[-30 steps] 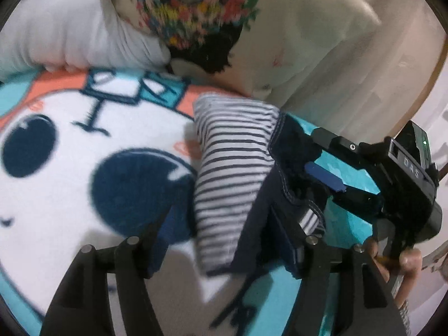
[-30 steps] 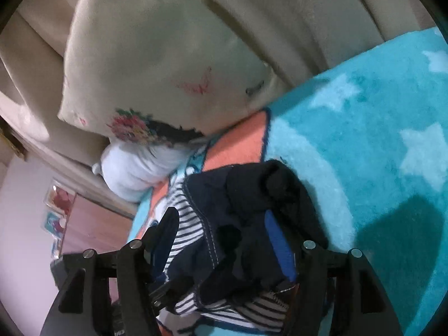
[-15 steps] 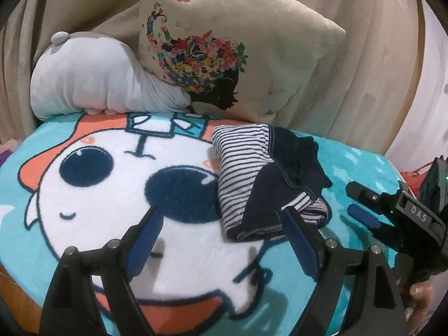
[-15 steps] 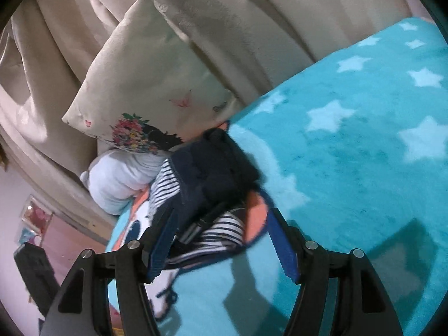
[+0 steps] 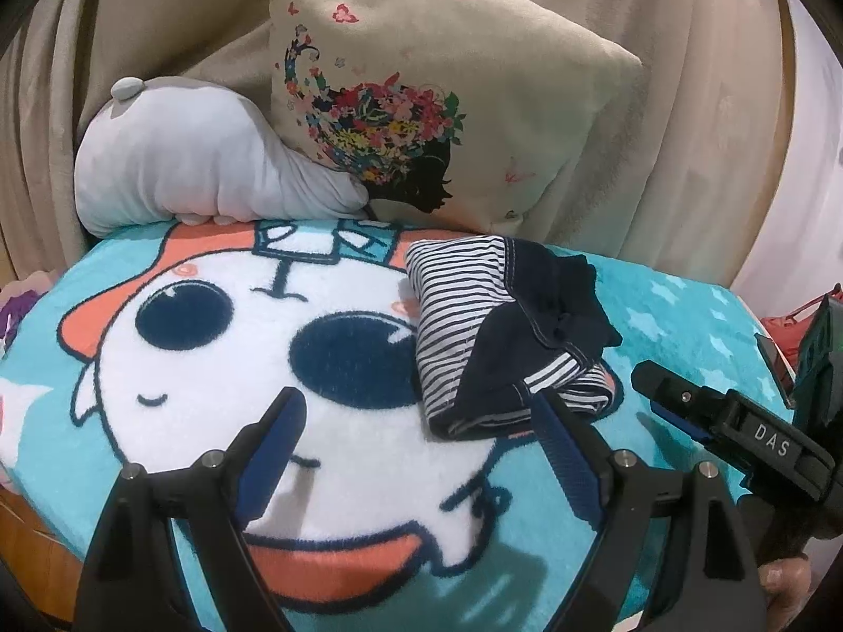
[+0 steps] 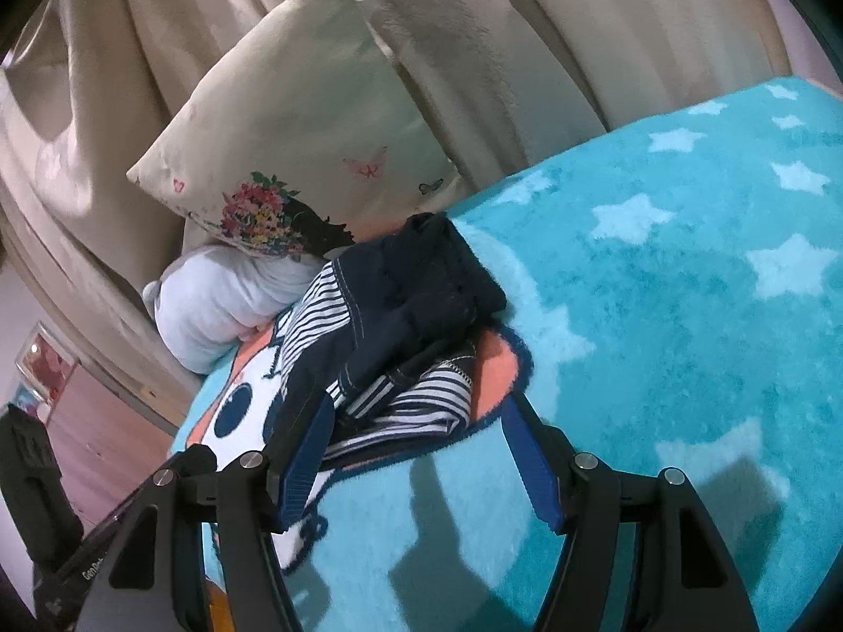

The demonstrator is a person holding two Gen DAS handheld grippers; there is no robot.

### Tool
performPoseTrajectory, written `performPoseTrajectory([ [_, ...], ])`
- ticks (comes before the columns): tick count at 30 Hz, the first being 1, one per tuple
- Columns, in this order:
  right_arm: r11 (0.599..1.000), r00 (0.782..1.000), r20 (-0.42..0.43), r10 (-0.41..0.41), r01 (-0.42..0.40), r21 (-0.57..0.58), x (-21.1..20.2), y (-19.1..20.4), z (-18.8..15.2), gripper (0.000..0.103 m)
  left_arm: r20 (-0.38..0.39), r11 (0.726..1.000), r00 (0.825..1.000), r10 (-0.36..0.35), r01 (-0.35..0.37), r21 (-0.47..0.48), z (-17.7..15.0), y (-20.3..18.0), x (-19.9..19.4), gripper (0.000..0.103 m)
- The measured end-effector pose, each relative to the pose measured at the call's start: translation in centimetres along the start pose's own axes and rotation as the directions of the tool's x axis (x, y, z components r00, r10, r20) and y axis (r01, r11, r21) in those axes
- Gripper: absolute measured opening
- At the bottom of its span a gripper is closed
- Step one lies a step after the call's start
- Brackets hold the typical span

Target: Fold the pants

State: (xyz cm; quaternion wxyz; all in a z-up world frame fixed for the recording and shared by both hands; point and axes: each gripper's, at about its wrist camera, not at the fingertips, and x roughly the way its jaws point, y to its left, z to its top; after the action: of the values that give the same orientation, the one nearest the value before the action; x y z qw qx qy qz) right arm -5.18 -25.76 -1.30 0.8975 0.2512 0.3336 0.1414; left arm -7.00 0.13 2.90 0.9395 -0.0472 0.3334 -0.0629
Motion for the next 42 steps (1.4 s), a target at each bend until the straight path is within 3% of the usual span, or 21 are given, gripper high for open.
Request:
performPoseTrajectory([
  [6, 0.999, 0.999, 0.011, -0.042, 0.043, -0.025, -0.6, 0.3, -0.4, 0.071, 0.021, 0.999, 0.999, 0.034, -0.034, 0.008, -0.2, -0.4, -0.7, 0.087],
  [12, 0.996, 0.996, 0.007, -0.085, 0.086, -0.018, -0.4, -0.4, -0.7, 0.071, 0.026, 0.997, 0.997, 0.079, -0.079, 0.005, -0.3, -0.1, -0.2, 0.095],
  [31, 0.988, 0.991, -0.007, -0.133, 0.131, -0.087, 0.4, 0.9, -1.6, 0.072, -0.057, 0.998, 0.997, 0.052, -0.05, 0.039, -1.0, -0.8, 1.0, 0.095],
  [42, 0.984, 0.991, -0.018, -0.134, 0.131, -0.119, 0.5, 2.1, -2.1, 0.074, -0.087, 0.999, 0.995, 0.041, -0.041, 0.004, -1.2, 0.2, 1.0, 0.095],
])
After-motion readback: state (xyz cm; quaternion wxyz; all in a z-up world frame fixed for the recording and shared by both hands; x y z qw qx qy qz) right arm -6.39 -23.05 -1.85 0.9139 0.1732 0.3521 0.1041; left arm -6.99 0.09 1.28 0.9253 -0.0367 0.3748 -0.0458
